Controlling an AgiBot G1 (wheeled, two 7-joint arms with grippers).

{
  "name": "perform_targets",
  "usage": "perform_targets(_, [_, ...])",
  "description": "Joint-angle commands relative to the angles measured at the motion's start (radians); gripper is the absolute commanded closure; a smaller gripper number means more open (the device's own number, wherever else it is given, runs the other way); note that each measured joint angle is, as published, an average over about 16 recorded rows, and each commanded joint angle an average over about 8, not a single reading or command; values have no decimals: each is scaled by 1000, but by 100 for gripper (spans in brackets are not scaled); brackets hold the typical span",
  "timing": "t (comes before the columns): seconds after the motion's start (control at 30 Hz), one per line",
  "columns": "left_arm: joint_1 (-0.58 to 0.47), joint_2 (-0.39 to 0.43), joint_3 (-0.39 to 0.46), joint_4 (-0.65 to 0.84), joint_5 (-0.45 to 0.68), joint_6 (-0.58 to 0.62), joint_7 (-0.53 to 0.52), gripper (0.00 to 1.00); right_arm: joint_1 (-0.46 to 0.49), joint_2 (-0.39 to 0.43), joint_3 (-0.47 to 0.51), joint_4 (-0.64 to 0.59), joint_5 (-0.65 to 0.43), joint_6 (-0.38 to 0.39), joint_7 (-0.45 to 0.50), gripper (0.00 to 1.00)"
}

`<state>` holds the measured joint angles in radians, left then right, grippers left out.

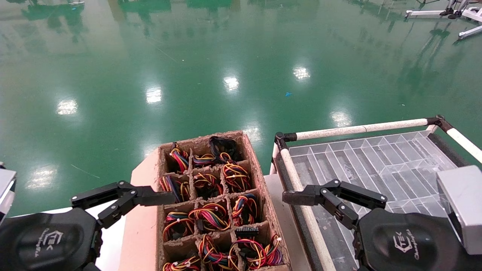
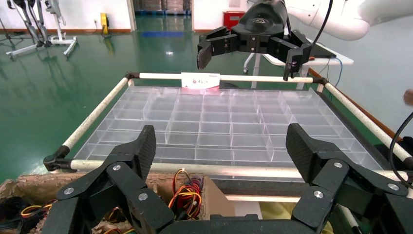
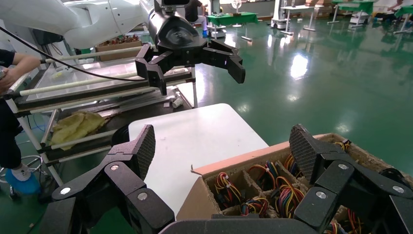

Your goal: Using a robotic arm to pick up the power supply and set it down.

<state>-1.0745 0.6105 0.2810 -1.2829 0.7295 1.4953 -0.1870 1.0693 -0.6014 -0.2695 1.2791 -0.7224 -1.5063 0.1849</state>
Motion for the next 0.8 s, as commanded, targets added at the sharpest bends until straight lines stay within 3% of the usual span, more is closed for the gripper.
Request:
perform_targets(0.03, [0, 0, 0, 0, 0, 0, 0, 100, 0, 0, 0, 0, 0, 0, 0, 0])
perform_targets(0.8, [0, 0, 0, 0, 0, 0, 0, 100, -1, 4, -3, -2, -12, 5, 1, 0])
